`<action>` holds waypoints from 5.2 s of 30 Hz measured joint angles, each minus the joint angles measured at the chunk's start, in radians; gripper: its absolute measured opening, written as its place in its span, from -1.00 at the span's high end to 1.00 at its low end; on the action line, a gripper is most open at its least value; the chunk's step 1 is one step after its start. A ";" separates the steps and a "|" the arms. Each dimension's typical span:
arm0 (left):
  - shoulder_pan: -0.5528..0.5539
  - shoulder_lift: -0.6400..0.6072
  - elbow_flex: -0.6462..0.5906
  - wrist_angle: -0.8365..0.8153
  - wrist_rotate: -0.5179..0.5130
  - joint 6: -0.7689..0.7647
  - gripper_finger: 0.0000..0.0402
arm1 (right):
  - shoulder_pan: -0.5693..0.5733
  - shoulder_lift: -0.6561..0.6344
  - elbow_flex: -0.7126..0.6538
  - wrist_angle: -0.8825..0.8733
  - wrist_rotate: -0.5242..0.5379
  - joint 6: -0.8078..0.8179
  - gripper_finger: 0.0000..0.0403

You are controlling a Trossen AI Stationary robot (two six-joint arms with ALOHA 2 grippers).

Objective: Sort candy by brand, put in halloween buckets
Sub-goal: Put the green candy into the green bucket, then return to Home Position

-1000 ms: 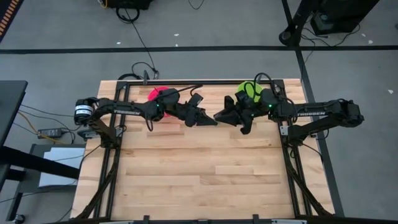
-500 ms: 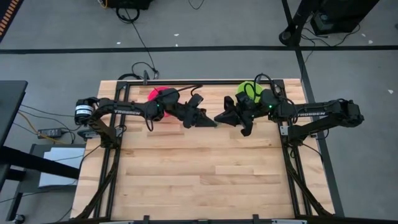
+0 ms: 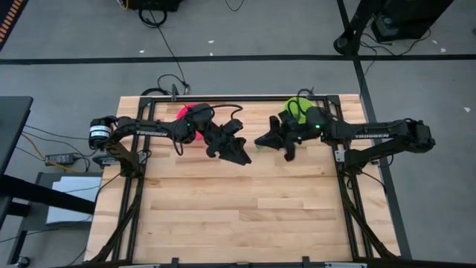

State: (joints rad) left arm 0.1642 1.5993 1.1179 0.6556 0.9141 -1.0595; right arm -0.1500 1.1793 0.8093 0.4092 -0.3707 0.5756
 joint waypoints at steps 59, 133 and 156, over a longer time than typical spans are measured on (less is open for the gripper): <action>0.064 -0.611 0.000 -1.032 -0.802 0.661 -0.11 | -0.655 -0.037 0.073 -0.927 0.325 -0.309 0.25; 0.062 -1.481 -1.109 -0.518 -1.516 1.003 -0.11 | -0.606 -1.174 -0.663 -0.341 0.174 -0.485 0.18; 0.018 -1.300 -1.110 -0.592 -1.691 0.978 -0.11 | -0.575 -1.172 -0.803 -0.275 0.406 -0.621 0.18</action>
State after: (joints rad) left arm 0.1824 0.2990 0.0082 0.0639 -0.7773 -0.0820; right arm -0.7254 0.0078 0.0059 0.1338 0.0352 -0.0456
